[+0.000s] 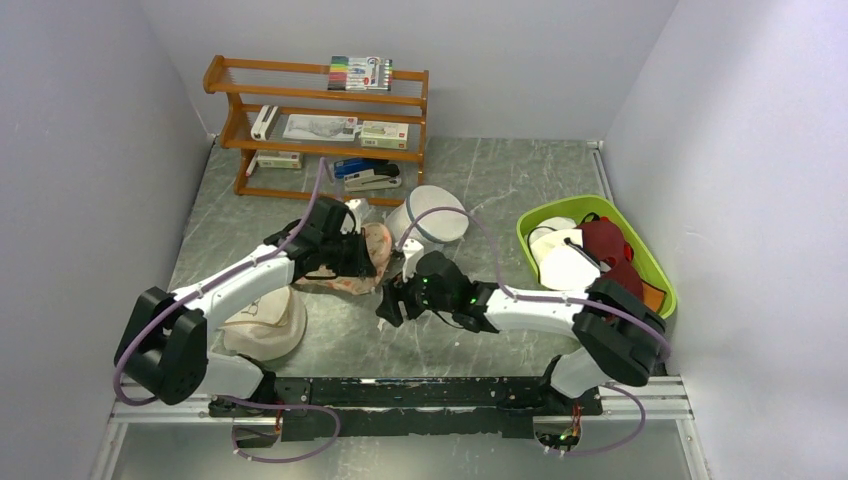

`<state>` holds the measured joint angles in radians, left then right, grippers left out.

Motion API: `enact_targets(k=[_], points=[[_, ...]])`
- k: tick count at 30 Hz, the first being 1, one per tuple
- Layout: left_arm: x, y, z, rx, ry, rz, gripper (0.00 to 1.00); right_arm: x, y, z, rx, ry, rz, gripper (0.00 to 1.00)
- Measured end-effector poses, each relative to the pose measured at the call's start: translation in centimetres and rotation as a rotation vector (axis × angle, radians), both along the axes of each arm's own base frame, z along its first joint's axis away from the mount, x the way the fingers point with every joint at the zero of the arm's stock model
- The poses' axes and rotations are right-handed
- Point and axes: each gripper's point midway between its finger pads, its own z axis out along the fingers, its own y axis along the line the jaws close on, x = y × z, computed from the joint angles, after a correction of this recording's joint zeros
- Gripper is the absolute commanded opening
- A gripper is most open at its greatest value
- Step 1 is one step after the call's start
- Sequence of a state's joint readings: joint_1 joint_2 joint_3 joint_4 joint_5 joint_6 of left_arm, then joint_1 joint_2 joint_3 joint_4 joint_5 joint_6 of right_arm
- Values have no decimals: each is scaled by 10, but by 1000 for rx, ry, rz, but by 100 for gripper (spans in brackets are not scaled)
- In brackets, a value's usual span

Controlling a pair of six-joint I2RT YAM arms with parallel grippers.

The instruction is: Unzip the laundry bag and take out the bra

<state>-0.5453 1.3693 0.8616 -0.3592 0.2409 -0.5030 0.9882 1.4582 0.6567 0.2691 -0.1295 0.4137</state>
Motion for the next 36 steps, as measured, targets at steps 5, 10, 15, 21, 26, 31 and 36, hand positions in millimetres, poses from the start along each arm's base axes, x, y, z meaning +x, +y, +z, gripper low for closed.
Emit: enact_targets(k=[5, 10, 15, 21, 26, 31, 36], points=[[-14, -6, -4, -55, 40, -17, 14, 6, 8, -14, -50, -28, -45, 63], [-21, -9, -3, -90, 57, -26, 14, 6, 14, -20, -81, -60, -71, 63], [-24, -13, -1, -119, 64, -38, 15, 7, 26, -21, -107, -95, -85, 62], [-26, -13, -2, -127, 70, -36, 18, 8, 34, -12, -124, -164, -118, 47], [-27, -12, 4, -133, 53, -35, 19, 13, 36, -11, -178, -213, -154, 30], [-28, -11, 4, -131, 57, -35, 25, 11, 35, -12, -195, -230, -167, 14], [-29, -12, 4, -130, 58, -36, 42, 8, 29, -12, -185, -225, -175, 2]])
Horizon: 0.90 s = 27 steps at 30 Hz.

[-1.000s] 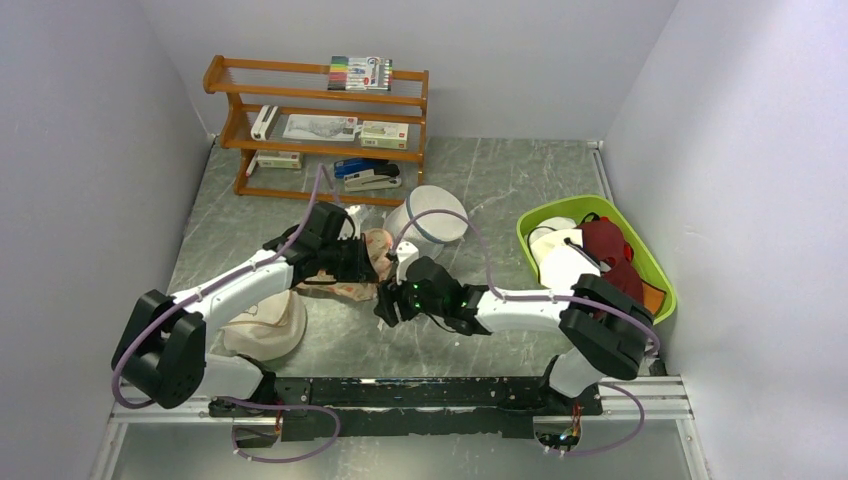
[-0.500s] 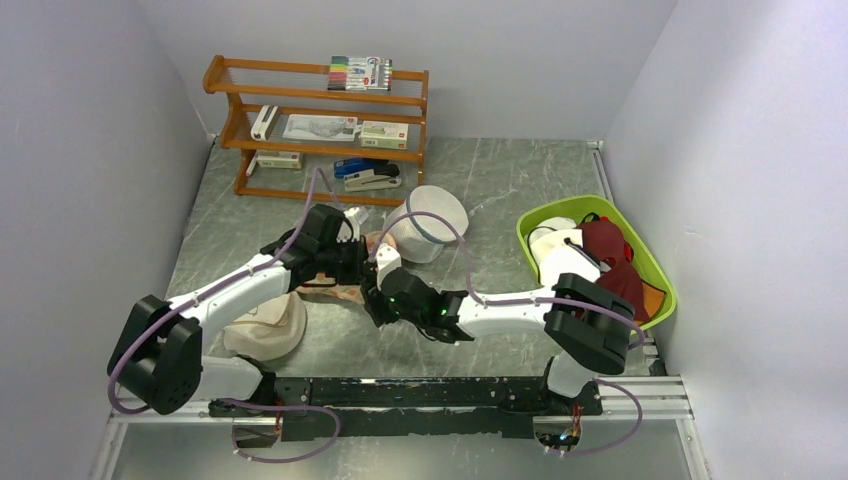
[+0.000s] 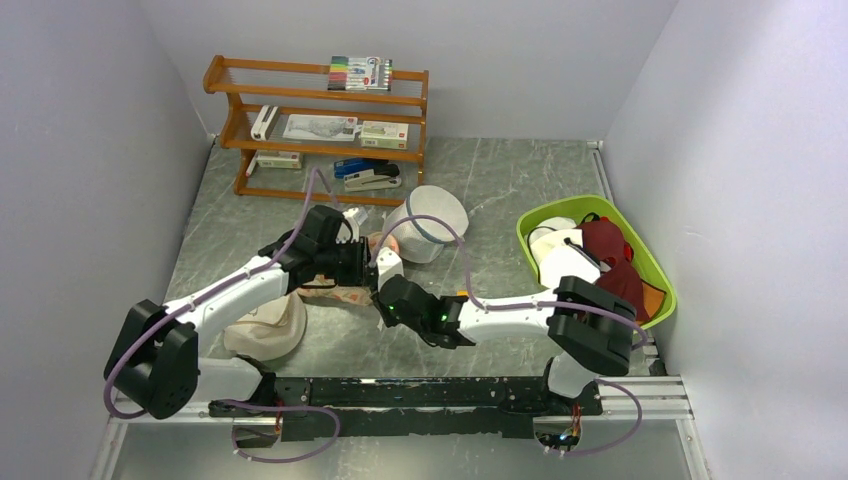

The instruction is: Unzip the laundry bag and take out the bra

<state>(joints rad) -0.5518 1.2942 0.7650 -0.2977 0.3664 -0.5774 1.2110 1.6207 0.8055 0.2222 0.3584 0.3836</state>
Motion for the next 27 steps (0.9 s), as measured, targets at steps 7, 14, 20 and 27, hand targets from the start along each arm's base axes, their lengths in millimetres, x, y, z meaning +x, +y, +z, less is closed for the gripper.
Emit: enact_targets(k=[7, 14, 20, 27], points=[[-4, 8, 7, 0, -37, 27, 71, -7, -6, 5, 58, 19, 14, 1], [-23, 20, 7, -35, -41, 79, 77, -6, -15, -2, 125, 92, 13, 2], [-39, 32, -3, -53, -21, 146, 82, 1, -26, -4, 206, 151, -7, 2], [-37, 21, -12, -84, 0, 156, 78, 2, -35, -10, 261, 215, -16, 2]])
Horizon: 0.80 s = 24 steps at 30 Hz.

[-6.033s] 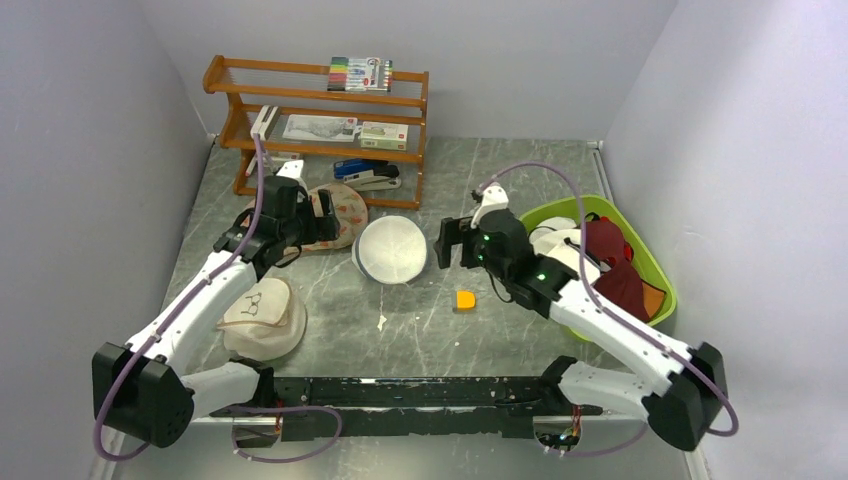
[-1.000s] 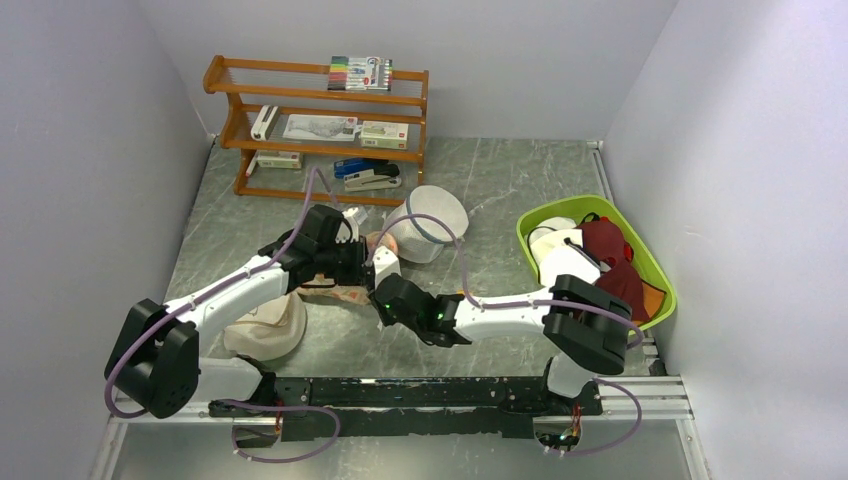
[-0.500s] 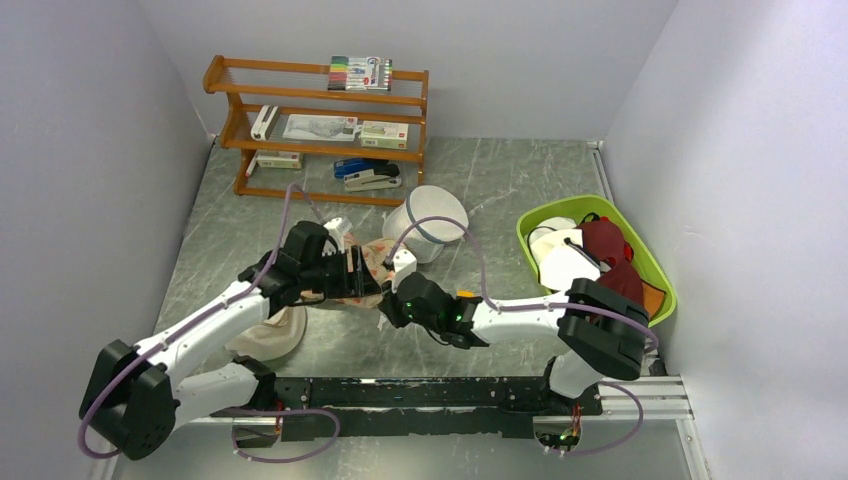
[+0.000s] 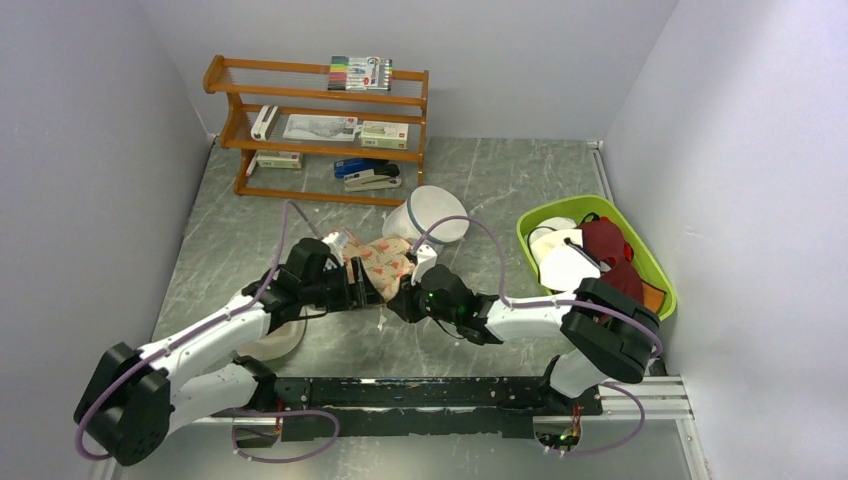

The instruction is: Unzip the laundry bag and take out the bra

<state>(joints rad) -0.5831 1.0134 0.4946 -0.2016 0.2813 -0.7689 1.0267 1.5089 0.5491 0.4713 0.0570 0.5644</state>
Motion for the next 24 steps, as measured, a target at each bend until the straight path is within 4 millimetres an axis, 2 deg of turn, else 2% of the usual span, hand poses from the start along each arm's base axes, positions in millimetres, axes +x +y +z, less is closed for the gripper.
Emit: enact_targets(k=[3, 4, 9, 12, 16, 20, 24], points=[[-2, -11, -10, 4, 22, -29, 76, -3, 3, 3, 25, 10, 13, 2], [-4, -14, -13, 9, 27, -42, 73, -3, 4, 4, 31, 13, 16, 2], [-8, -25, -23, 62, 33, -82, 49, -4, 7, 7, 52, 23, 26, 2], [-4, -25, -24, 82, 20, -79, 34, -4, 6, 7, 52, 25, 25, 3], [-1, -22, -26, 104, 6, -69, 18, -4, 5, 6, 47, 24, 26, 6], [1, -20, -28, 118, -1, -65, 8, -2, 2, 2, 19, 17, 18, 8], [2, -20, -27, 124, -6, -69, 7, 1, -1, 0, -24, 1, 5, 13]])
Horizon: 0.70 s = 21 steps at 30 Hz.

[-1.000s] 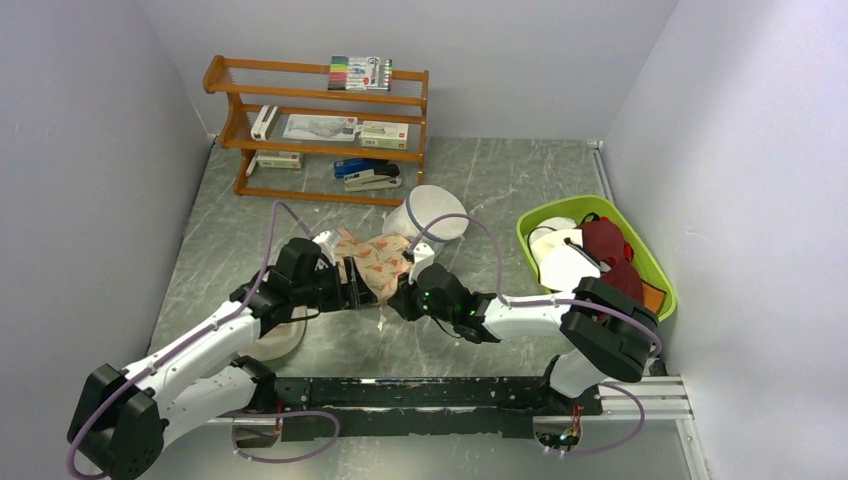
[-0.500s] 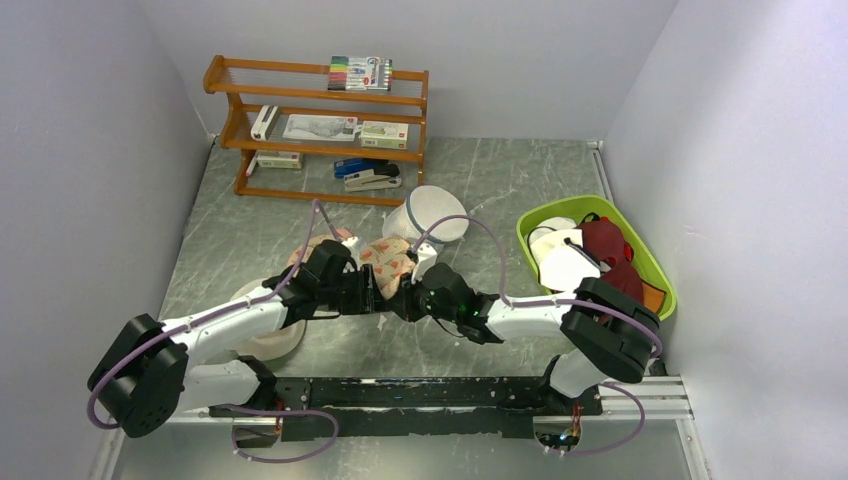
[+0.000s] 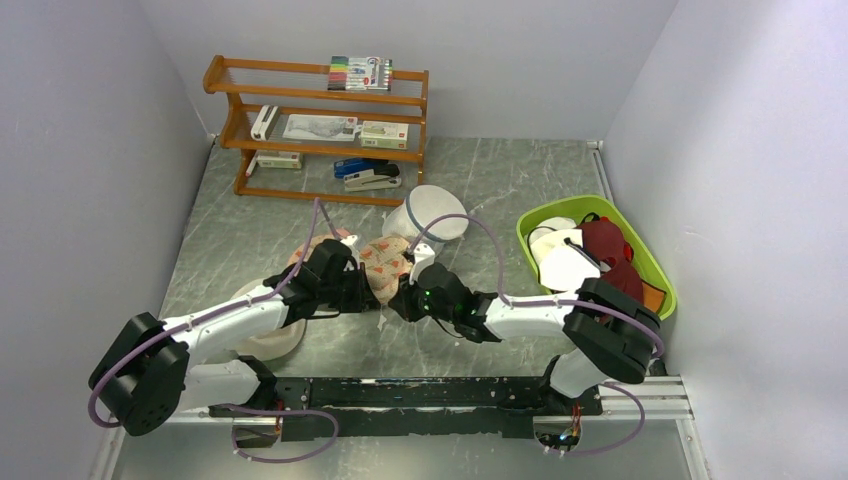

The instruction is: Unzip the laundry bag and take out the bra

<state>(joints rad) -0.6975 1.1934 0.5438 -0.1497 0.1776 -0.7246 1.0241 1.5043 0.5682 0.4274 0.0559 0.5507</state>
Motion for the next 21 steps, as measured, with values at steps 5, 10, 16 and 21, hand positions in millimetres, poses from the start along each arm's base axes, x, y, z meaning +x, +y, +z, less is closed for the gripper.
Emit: enact_targets(k=[5, 10, 16, 21], points=[[1, 0, 0, 0, -3, -2, 7, -1, -4, 0, -59, -30, -13, 19], [1, -1, 1, -1, -5, -2, 7, 0, -17, -8, -128, -40, -44, 26], [1, -1, 1, -1, -5, -3, 7, 3, -25, -10, -167, -62, -58, 17], [1, 0, 1, 1, -7, -5, 7, 4, -26, -6, -163, -85, -50, 15]])
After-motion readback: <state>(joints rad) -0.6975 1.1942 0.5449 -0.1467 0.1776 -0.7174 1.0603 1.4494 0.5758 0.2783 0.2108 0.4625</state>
